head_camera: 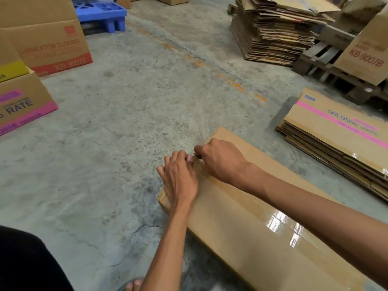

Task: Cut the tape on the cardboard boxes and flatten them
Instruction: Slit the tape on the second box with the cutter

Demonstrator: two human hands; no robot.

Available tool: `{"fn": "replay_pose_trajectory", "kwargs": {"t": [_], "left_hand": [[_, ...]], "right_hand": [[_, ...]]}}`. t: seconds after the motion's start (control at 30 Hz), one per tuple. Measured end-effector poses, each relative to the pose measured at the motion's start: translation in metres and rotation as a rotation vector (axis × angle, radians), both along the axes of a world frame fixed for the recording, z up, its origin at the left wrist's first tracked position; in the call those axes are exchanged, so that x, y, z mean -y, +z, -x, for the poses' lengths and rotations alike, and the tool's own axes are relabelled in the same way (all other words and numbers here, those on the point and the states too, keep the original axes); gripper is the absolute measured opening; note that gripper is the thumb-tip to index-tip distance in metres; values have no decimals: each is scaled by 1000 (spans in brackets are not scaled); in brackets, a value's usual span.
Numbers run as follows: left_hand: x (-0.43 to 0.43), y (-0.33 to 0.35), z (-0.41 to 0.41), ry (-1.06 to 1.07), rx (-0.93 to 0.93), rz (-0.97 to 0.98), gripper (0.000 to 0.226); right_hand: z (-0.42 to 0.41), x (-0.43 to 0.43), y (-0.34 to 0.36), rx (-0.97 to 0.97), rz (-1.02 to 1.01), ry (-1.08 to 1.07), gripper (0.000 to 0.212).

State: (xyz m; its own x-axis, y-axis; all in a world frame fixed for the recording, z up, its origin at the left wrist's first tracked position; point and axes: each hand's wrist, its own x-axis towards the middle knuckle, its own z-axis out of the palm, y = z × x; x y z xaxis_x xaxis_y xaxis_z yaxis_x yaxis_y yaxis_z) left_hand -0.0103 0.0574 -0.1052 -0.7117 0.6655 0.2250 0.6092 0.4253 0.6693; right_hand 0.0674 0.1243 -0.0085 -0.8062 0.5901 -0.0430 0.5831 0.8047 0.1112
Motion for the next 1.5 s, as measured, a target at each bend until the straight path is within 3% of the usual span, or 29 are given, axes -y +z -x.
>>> {"fn": "replay_pose_trajectory", "kwargs": {"t": [0.33,0.8,1.5], "left_hand": [[1,1,-3,15,-10,-1,15],[-6,1,-9,16,-34,51,12],[-12,1,-12,1,-11,43,12]], "right_hand": [[-15,10,-3,0,4,21,14],[-28,11,7,138,37,13,26],[-61,7,-11,64,58,-95,24]]}}
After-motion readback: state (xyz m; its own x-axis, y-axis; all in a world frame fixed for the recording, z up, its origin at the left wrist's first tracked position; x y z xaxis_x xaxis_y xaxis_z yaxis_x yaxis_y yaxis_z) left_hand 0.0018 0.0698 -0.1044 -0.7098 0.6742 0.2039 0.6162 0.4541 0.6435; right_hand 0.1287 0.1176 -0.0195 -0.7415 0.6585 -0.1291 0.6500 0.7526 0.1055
